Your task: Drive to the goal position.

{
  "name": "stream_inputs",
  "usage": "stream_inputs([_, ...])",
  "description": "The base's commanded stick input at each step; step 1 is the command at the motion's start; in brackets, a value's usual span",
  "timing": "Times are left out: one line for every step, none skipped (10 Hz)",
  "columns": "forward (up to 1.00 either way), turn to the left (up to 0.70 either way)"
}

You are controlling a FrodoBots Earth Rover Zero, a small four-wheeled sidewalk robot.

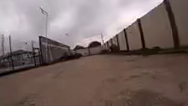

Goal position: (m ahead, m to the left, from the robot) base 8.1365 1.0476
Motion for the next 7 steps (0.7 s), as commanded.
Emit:
stream_inputs([0.70,0.00])
stream_inputs([0.70,0.00])
stream_inputs([0.70,0.00])
stream_inputs([0.70,0.00])
stream_inputs([0.70,0.00])
stream_inputs([0.70,0.00])
stream_inputs([0.70,0.00])
